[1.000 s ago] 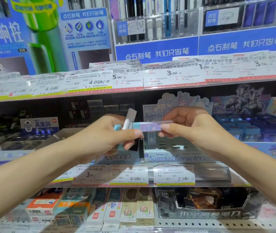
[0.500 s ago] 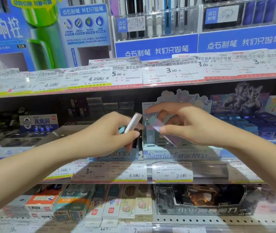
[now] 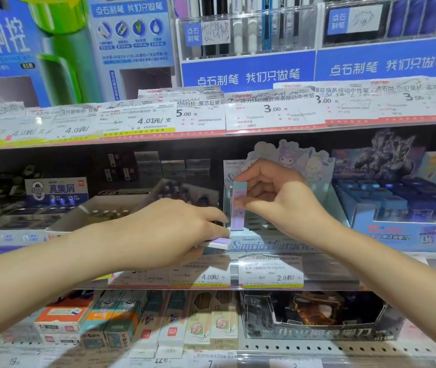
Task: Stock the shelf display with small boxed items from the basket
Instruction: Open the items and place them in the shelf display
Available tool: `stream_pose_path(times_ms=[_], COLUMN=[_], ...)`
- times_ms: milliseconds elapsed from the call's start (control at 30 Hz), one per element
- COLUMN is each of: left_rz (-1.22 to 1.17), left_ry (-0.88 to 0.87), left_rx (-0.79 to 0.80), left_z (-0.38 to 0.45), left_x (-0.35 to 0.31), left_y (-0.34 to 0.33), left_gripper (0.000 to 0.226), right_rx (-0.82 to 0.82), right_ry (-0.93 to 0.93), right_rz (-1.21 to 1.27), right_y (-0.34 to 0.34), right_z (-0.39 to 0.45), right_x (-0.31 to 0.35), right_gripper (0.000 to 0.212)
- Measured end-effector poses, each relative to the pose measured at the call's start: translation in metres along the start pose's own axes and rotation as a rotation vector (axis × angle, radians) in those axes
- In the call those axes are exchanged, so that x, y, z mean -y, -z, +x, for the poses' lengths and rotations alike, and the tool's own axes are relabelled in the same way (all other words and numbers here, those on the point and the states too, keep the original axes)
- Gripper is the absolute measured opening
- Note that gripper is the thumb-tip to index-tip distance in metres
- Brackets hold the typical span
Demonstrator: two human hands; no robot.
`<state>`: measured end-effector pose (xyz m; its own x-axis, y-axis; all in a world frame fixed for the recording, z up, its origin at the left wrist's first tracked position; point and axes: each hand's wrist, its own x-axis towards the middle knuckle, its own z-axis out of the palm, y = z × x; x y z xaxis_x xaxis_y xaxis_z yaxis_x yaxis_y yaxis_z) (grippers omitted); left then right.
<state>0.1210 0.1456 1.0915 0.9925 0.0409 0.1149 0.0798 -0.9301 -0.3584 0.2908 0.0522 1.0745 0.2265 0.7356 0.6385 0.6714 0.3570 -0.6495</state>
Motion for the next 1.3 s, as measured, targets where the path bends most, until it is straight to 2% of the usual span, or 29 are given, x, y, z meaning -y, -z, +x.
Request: stream_pose_path(times_ms=[100, 200, 300, 467, 600, 667, 767, 933, 1100, 1167, 1233, 1300], left_rz=[0.022, -0.028, -0.002, -0.033, -0.088, -0.322, -0.605, -0.879, -1.069, -1.223, -1.496, -1.702], left_ry=[-0.055, -0.044, -0.073, -0.072, -0.031, 0.002, 0.101, 0.114, 0.156, 0.252, 0.432, 0.538], left_rx=[-0.112, -0.071, -0.039, -0.061, -0.073, -0.092, -0.192, -0.041, 0.035, 0.068, 0.071, 0.031], left_z=[0.000, 0.000, -0.001, -0.002, -0.001, -0.001, -0.003, 0.003, 0.005, 0.003, 0.002, 0.001], left_x=[0.001, 0.005, 0.009, 0.012, 0.011, 0.009, 0.004, -0.003, -0.005, -0.003, 0.000, 0.001], left_y=[-0.002, -0.005, -0.006, -0.013, -0.005, -0.002, 0.005, 0.020, 0.026, 0.027, 0.026, 0.025], left_gripper=[0.045, 0.044, 0.045, 0.052, 0.037, 0.034, 0.022, 0.027, 0.030, 0.036, 0.039, 0.030], right_rx=[0.031, 0.077, 0.050, 0.095, 0.137, 0.088, 0.008, 0.151, 0.170, 0.133, 0.089, 0.080], right_ry=[0.007, 0.071, 0.140, 0.117, 0.037, 0.016, 0.106, 0.131, 0.084, 0.056, 0.065, 0.087], right_rz=[-0.031, -0.170, -0.264, -0.271, -0.204, -0.165, -0.089, 0.002, 0.099, 0.194, 0.251, 0.254], right_y=[-0.001, -0.001, 0.001, 0.003, 0.008, 0.011, 0.014, 0.010, 0.015, 0.021, 0.026, 0.027], right_z=[-0.001, -0.004, -0.003, -0.006, -0.004, -0.006, -0.014, -0.017, -0.016, -0.019, -0.024, -0.029], right_x=[0.001, -0.001, -0.006, -0.010, -0.002, 0.005, 0.021, 0.038, 0.037, 0.033, 0.027, 0.022], right_gripper=[0.035, 0.026, 0.009, 0.039, 0.046, 0.040, 0.029, 0.024, 0.009, 0.010, 0.009, 0.012])
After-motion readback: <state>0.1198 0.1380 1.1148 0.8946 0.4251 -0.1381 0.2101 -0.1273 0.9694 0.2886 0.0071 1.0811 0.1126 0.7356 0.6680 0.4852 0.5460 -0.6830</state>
